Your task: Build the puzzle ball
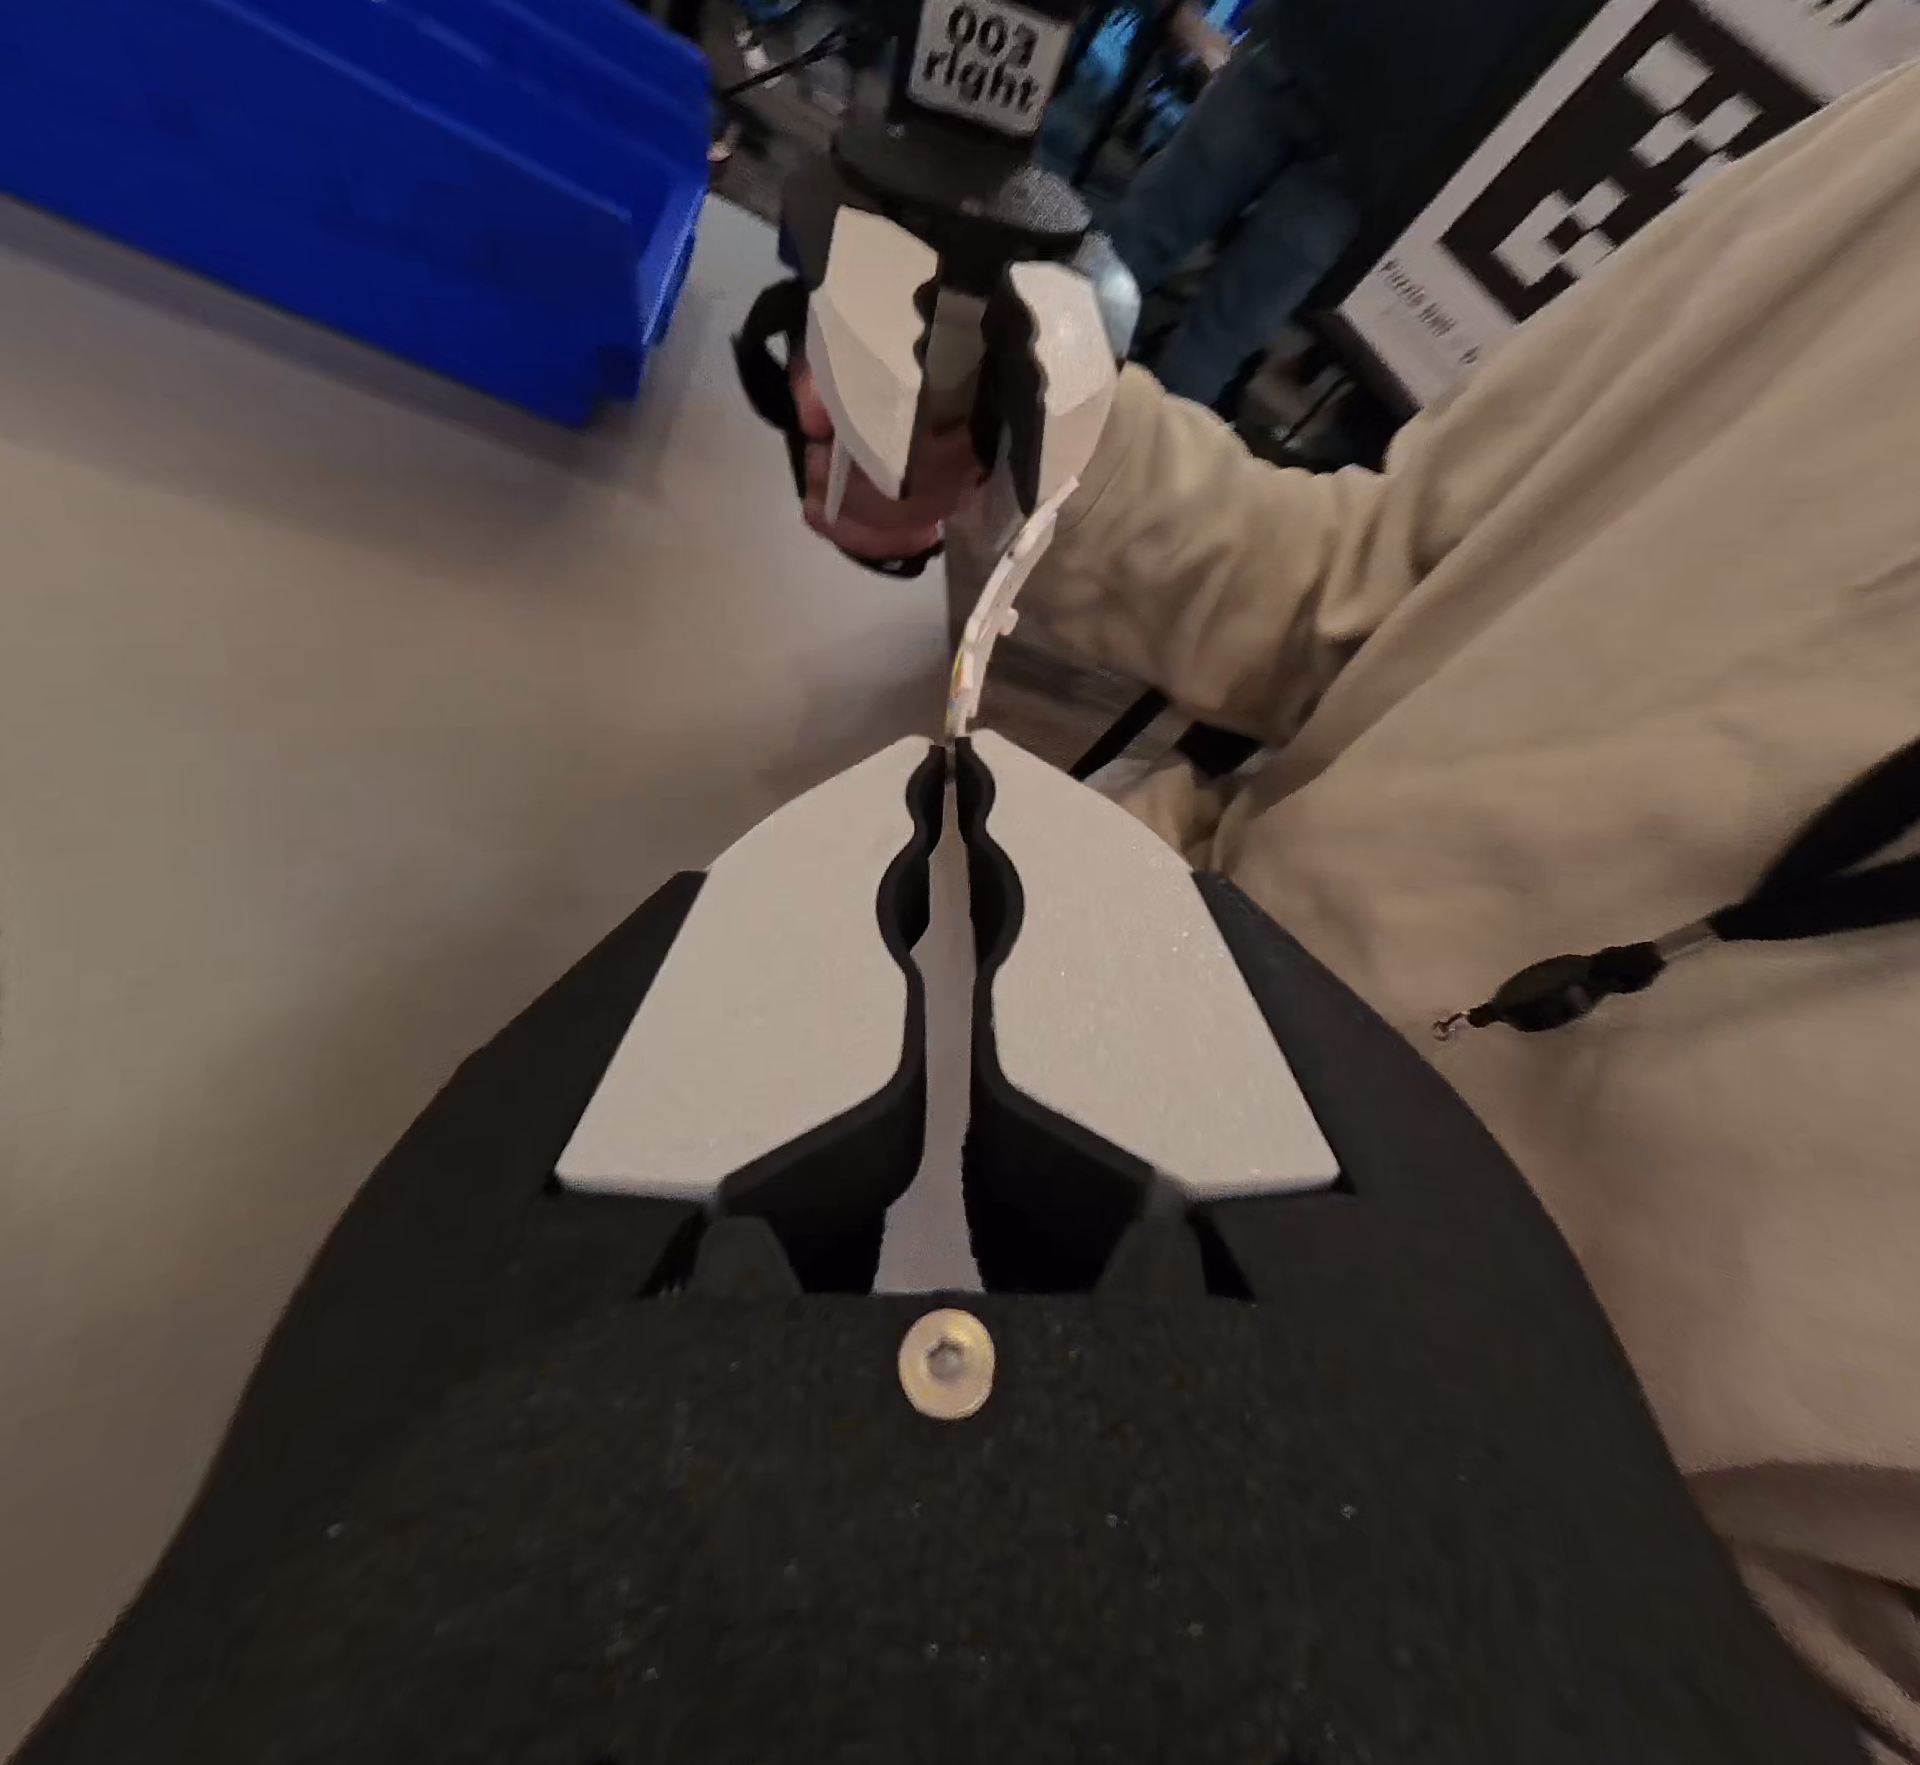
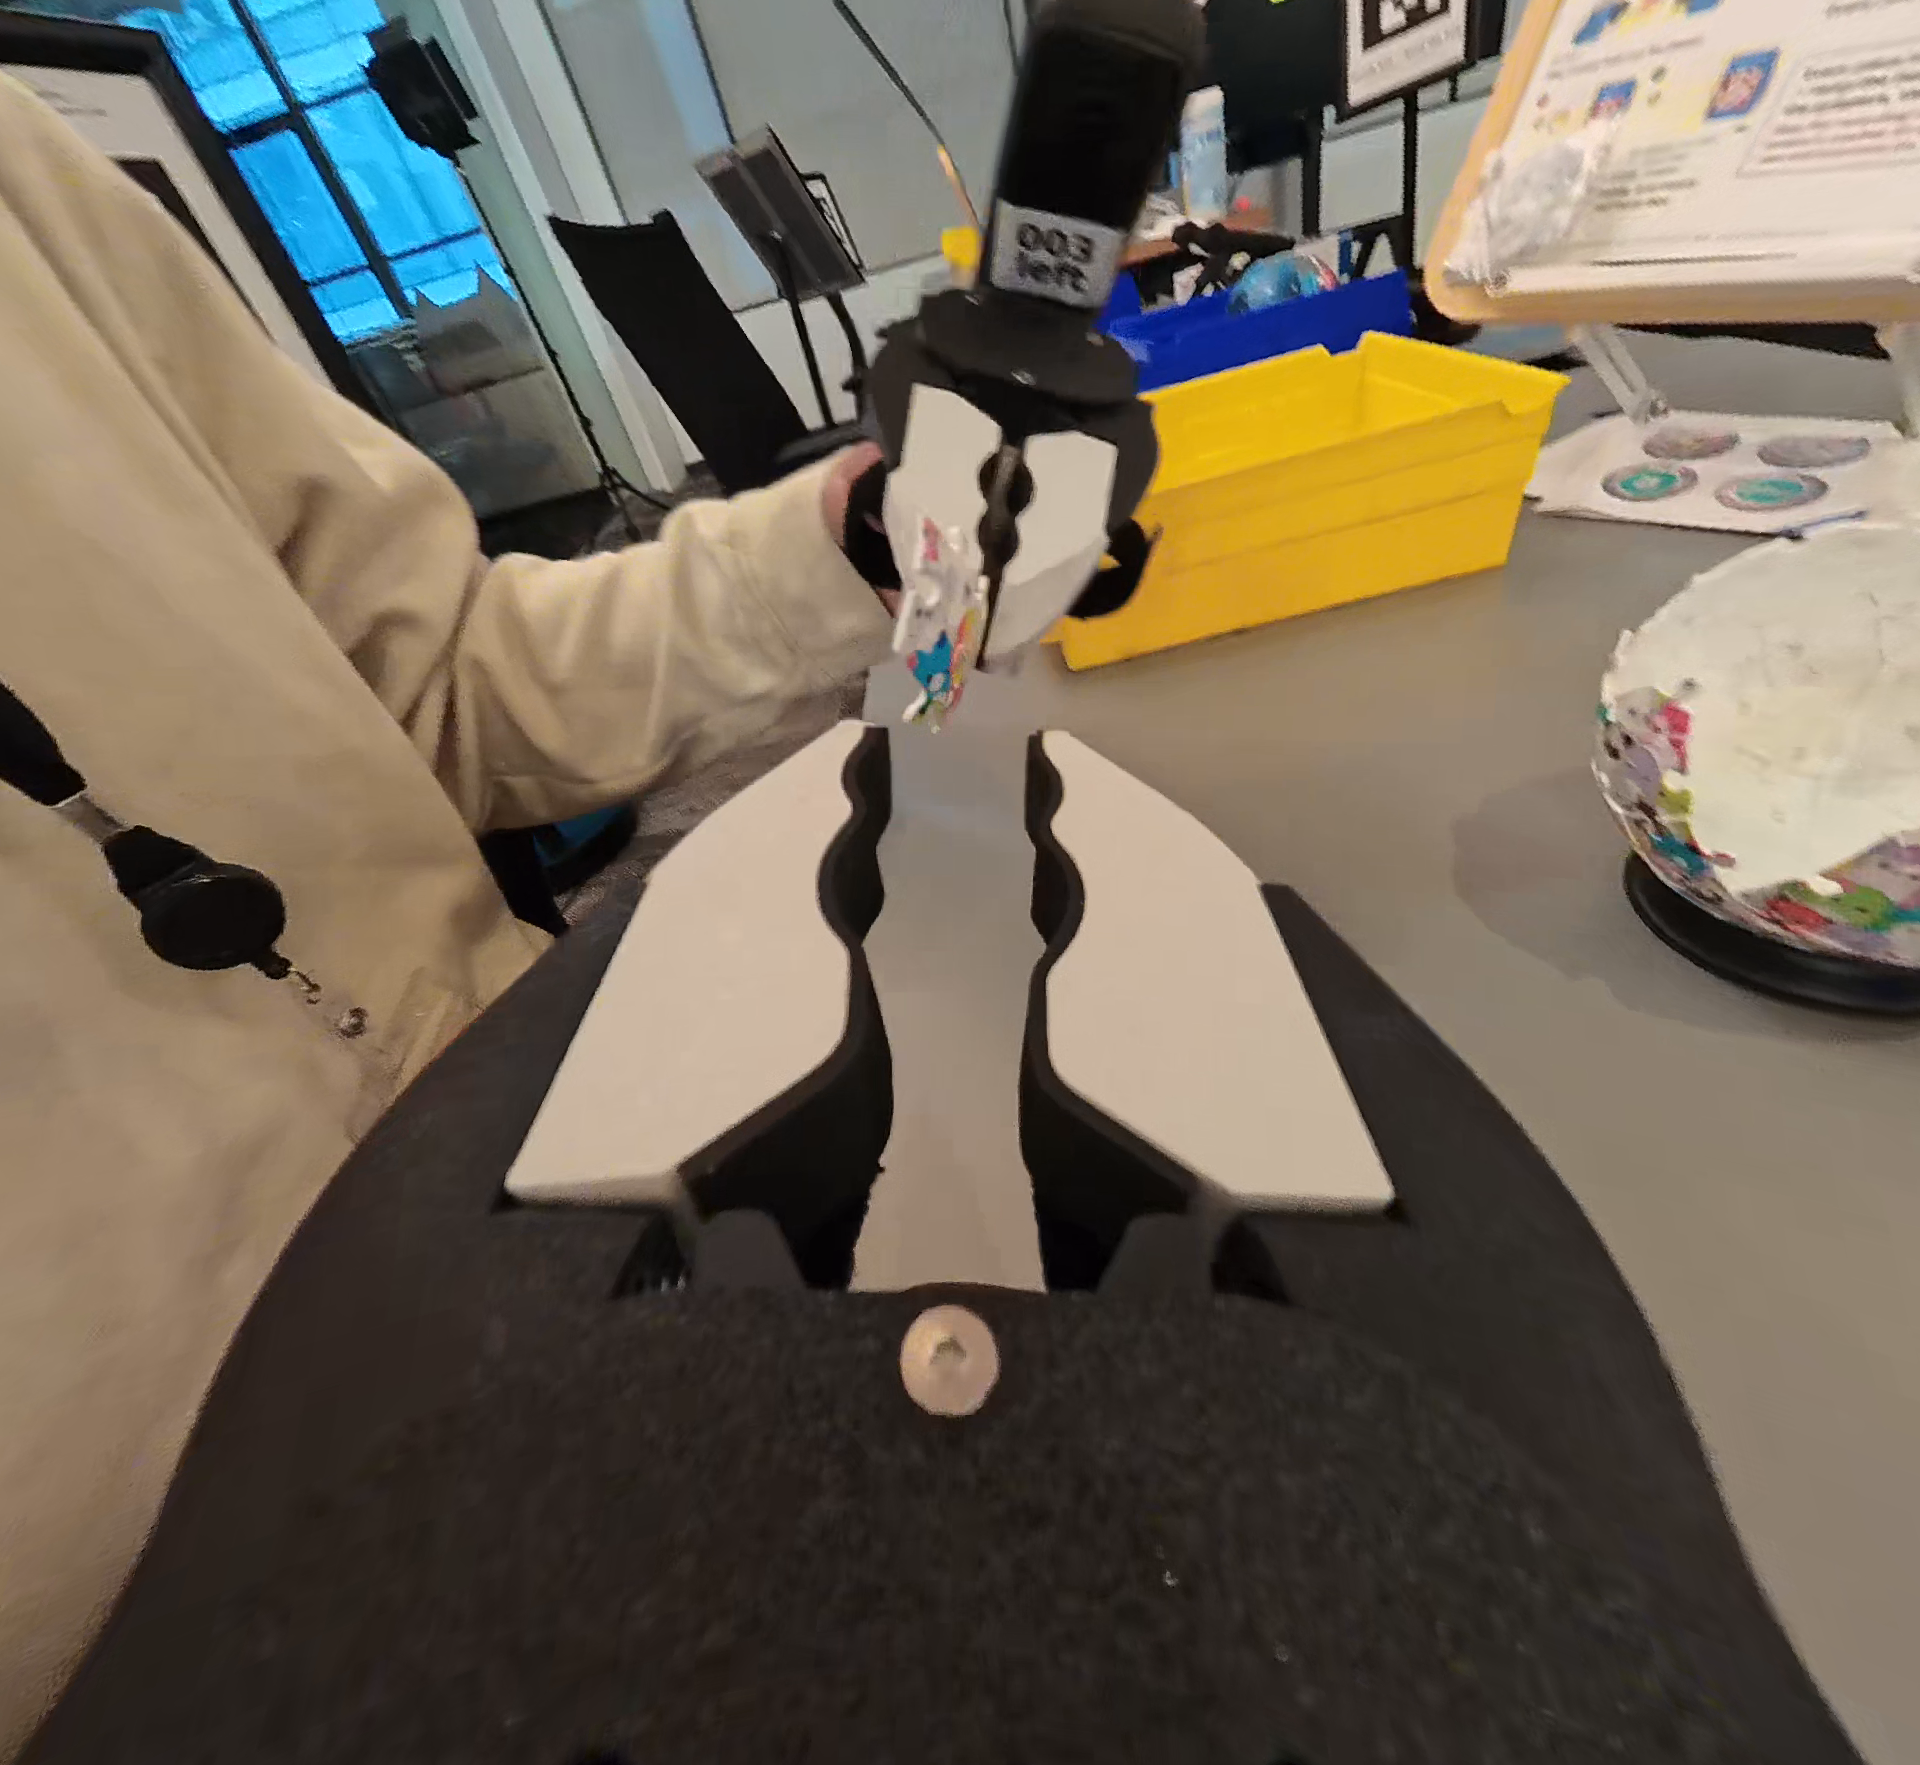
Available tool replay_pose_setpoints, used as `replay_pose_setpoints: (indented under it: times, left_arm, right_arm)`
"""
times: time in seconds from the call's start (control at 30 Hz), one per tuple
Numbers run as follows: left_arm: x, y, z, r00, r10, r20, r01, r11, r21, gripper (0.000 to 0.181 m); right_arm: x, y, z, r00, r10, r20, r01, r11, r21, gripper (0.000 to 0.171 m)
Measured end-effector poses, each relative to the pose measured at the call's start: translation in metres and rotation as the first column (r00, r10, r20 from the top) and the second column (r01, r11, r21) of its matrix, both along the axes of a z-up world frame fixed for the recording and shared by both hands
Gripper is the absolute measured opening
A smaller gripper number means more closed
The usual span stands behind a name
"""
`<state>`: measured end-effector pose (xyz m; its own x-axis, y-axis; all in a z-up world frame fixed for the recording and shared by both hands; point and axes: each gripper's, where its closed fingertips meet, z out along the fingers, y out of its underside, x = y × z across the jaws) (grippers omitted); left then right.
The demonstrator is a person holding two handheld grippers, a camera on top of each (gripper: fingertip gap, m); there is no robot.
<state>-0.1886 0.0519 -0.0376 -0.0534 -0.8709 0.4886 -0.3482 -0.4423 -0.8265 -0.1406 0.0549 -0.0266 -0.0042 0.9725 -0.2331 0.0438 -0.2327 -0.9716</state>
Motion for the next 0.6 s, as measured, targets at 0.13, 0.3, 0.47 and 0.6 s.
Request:
replay_pose_setpoints:
  times: [0.13,0.3,0.47,0.6]
  left_arm:
    - [0.006,-0.003,0.011,0.987,-0.041,0.155,0.053,0.996,-0.074,0.002]
    - [0.006,0.009,-0.012,0.988,0.077,0.132,-0.066,0.994,-0.086,0.002]
    - [-0.007,0.034,-0.057,0.931,0.362,-0.051,-0.355,0.929,0.108,0.002]
    - [-0.024,0.048,-0.069,0.869,0.485,-0.101,-0.456,0.863,0.218,0.002]
  right_arm:
    - [-0.001,-0.004,0.003,0.998,0.028,-0.058,-0.031,0.999,-0.045,0.025]
    - [0.006,0.01,-0.032,0.992,-0.092,0.082,0.089,0.995,0.037,0.025]
    - [0.032,0.059,-0.074,0.885,-0.414,0.214,0.412,0.91,0.057,0.026]
    - [0.023,0.078,-0.086,0.815,-0.479,0.326,0.416,0.875,0.246,0.026]
